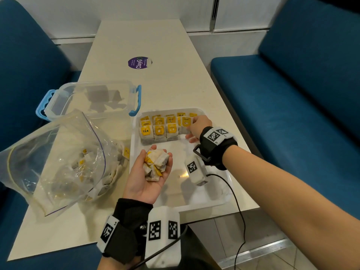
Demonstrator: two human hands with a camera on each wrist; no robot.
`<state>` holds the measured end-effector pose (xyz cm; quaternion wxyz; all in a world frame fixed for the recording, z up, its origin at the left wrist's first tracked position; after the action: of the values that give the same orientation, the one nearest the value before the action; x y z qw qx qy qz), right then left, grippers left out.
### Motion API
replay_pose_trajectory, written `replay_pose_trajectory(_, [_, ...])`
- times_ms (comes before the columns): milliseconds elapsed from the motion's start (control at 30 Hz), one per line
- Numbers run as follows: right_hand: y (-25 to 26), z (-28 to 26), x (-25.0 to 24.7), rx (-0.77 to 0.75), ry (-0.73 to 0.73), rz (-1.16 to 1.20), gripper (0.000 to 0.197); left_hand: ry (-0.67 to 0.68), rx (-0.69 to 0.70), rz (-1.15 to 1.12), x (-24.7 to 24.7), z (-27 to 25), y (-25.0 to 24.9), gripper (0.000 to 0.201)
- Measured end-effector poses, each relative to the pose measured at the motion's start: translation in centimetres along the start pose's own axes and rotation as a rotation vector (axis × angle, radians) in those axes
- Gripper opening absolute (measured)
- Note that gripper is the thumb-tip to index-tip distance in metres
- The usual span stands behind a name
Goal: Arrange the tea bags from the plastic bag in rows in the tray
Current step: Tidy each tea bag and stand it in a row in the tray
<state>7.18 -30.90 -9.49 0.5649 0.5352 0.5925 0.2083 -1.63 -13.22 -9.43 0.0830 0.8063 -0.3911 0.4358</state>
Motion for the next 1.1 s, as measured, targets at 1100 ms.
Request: replay_pose_trajectory(1100, [-2.1, 1.4, 1.2, 0.093, 0.036, -0.012, 0.024, -0.003, -0.025, 0.011, 0.3, 0.4, 0.8, 0.029])
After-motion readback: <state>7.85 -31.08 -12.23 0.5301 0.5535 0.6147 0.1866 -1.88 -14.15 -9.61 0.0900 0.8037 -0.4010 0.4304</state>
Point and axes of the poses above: each hand's wrist, its own z-axis towards the middle knuckle, its own x-axis out of the palm, y = z × x, the point moved 7 cm from there along z, towards the middle knuckle, and after that the axes turned 11 degrees about -x, right-handed, at the moved point
